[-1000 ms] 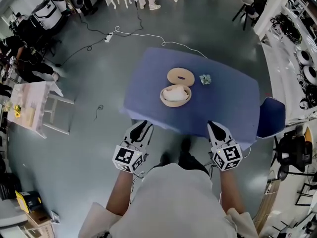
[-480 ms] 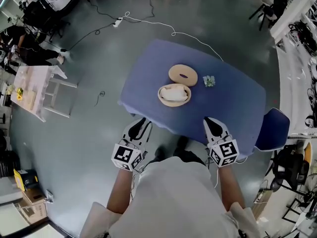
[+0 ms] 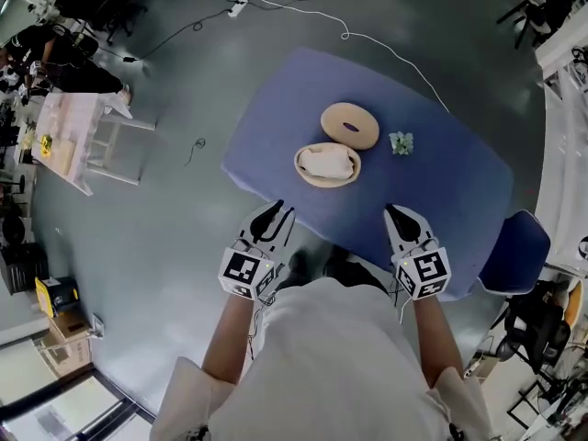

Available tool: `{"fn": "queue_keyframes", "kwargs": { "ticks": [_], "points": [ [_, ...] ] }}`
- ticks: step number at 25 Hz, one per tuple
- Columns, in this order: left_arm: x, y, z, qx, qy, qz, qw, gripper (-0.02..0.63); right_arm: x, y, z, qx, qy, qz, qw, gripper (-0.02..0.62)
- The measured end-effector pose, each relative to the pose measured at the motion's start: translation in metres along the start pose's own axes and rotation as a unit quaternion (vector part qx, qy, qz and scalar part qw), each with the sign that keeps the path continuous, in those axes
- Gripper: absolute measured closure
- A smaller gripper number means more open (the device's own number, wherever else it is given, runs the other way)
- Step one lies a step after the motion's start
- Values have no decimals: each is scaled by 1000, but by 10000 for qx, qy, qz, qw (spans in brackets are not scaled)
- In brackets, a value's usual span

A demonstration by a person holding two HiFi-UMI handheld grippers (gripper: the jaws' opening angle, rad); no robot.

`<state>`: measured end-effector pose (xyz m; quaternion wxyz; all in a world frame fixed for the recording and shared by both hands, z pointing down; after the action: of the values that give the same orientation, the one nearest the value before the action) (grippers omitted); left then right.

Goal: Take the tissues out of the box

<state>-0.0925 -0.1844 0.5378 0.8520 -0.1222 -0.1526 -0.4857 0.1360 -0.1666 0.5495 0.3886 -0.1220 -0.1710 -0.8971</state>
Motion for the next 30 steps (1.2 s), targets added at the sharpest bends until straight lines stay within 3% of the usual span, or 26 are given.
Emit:
{"fn": "queue_keyframes", "kwargs": {
  "ticks": [8, 14, 22, 30],
  "points": [
    [57, 14, 15, 349, -412, 134, 9985, 503, 7, 35, 25, 312, -100, -67, 9994, 560],
    [98, 19, 32, 858, -723, 512, 9924, 503, 11, 45, 35, 561, -59, 93, 9984, 560],
    [144, 19, 67, 1346, -1234, 1189, 9760, 503, 16, 44, 48, 960, -31, 617, 9935, 559],
    [200, 13, 120, 1791, -1804, 1772, 9508, 500, 22, 44, 67, 1355, -95, 1173, 9838, 560]
  ]
}}
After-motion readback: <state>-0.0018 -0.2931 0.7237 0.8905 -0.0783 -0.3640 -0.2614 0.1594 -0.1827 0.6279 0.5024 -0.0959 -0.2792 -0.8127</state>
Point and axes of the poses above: the fingertips, and each gripper's own axes: x forward along the fingers, y to its right, z out of its underside, the point moved 2 cm from there along -x, backward along the fingers, and after that the axes turned 11 degrees about -z, right-handed, at the moved point
